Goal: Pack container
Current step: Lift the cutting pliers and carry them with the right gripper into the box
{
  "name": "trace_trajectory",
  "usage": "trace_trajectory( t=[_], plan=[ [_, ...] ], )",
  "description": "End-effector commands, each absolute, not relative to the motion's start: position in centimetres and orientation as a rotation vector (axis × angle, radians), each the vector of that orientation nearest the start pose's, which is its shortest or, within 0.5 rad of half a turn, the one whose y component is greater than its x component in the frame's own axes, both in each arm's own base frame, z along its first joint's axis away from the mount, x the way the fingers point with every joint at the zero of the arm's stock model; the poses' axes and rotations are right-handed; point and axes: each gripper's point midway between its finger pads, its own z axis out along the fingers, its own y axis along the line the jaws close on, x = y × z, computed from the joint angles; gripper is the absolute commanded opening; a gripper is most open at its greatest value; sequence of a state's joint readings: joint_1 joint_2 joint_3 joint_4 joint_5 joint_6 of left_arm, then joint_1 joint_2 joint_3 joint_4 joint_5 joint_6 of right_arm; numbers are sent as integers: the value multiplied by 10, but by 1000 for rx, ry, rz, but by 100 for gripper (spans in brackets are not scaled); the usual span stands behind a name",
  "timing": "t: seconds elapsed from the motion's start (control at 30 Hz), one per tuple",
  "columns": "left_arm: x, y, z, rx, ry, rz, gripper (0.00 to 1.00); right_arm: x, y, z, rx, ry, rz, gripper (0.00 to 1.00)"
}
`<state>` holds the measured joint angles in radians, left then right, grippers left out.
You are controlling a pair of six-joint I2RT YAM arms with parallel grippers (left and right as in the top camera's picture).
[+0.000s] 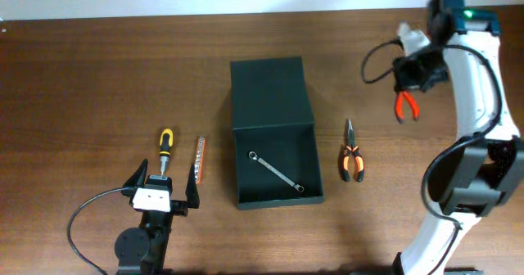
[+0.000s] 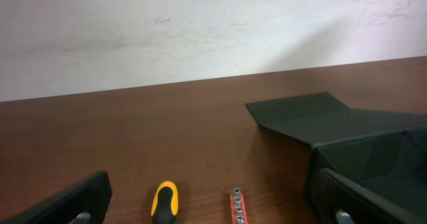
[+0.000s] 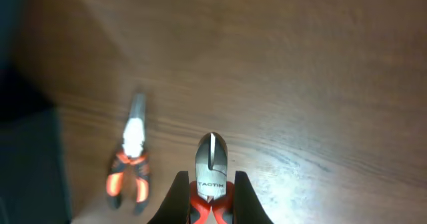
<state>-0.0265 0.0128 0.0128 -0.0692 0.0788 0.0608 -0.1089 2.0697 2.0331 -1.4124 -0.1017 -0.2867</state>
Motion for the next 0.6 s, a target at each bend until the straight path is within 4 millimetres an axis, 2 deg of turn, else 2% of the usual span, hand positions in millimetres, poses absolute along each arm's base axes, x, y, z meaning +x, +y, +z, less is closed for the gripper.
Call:
trace_trajectory(
  t=[0.0, 0.1, 0.23, 0.43, 0.57],
  plan=[
    [245, -20, 159, 144, 1634, -31, 99, 429, 33, 187, -460, 2899, 157, 4],
    [245, -20, 159, 144, 1634, -31, 99, 418, 77, 199, -625, 2875, 171, 4],
    [245, -20, 159, 144, 1634, -31, 99, 393, 128, 199, -857, 2871, 192, 4],
    [245, -20, 159, 144, 1634, -31, 99, 355, 189, 196, -1142, 2832, 208, 4],
    [245, -20, 159, 144, 1634, -31, 99, 338, 216, 196, -1256, 2794, 212, 4]
  ],
)
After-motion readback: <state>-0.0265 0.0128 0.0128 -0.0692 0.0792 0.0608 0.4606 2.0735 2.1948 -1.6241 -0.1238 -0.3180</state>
